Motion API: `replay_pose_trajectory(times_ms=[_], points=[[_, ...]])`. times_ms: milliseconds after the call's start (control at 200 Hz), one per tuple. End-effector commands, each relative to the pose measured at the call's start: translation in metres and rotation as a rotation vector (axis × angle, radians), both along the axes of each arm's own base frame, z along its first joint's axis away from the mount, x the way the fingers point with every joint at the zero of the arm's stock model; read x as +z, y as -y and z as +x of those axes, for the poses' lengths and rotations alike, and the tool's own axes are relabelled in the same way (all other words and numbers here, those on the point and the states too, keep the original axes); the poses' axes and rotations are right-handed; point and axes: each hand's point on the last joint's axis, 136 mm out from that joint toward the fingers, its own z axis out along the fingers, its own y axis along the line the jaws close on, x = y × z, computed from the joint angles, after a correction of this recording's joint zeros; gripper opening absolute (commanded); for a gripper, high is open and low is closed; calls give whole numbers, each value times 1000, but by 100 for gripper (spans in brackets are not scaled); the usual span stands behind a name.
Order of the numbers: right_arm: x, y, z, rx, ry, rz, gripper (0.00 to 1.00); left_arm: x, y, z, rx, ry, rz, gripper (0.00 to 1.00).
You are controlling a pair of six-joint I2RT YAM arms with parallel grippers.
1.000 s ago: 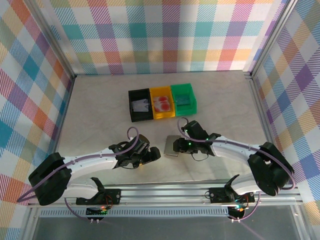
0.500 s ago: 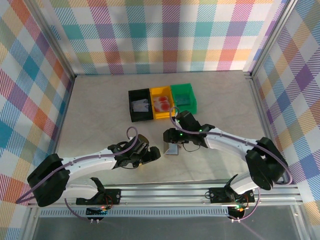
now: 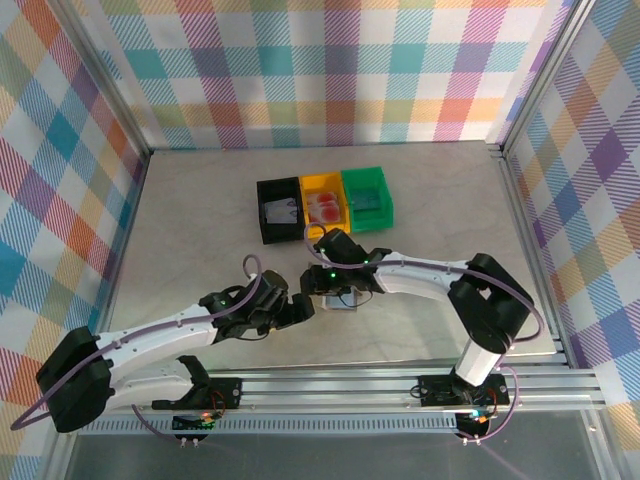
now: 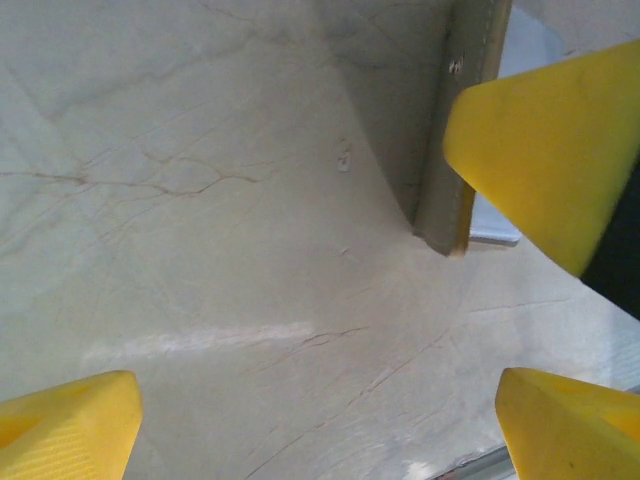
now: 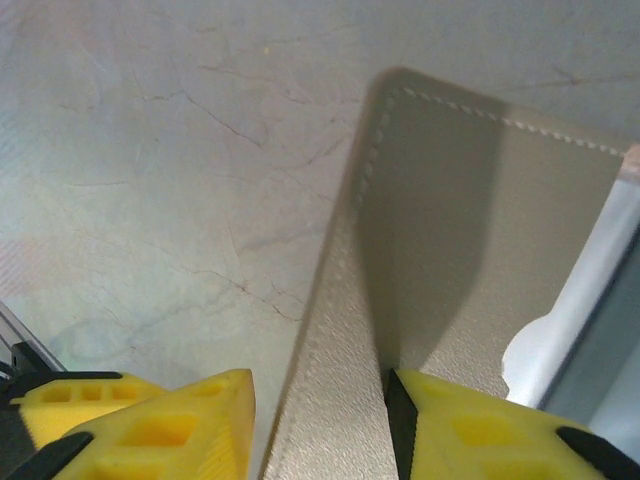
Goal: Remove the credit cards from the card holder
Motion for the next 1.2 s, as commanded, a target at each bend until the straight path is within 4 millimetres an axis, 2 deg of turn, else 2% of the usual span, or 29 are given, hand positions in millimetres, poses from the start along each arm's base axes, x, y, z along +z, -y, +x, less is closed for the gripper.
replay_pose_trajectory(times_ms=[0, 120, 255, 560, 745, 915, 1070, 1195], points=[[-10, -7, 3, -52, -57, -2, 42, -11, -18, -13, -9, -17, 72, 91], [-15, -16, 2, -51, -82, 12, 44, -13, -27, -15, -2, -12, 94, 92], [-10, -20, 3, -42, -81, 2, 45, -14, -36, -16, 16, -9, 129, 92], [24, 5, 1, -40, -13, -79, 48, -14, -35, -11, 22, -18, 173, 92], [37, 20, -2, -36, 5, -98, 52, 5, -27, 2, 7, 17, 193, 92], [46, 38, -1, -55, 24, -97, 55, 32, -21, 17, -11, 80, 223, 94], [50, 36, -3, -37, 13, -52, 56, 51, -5, 29, -46, 113, 215, 96], [55, 38, 2, -60, 8, -14, 56, 57, 10, 33, -85, 114, 185, 97]])
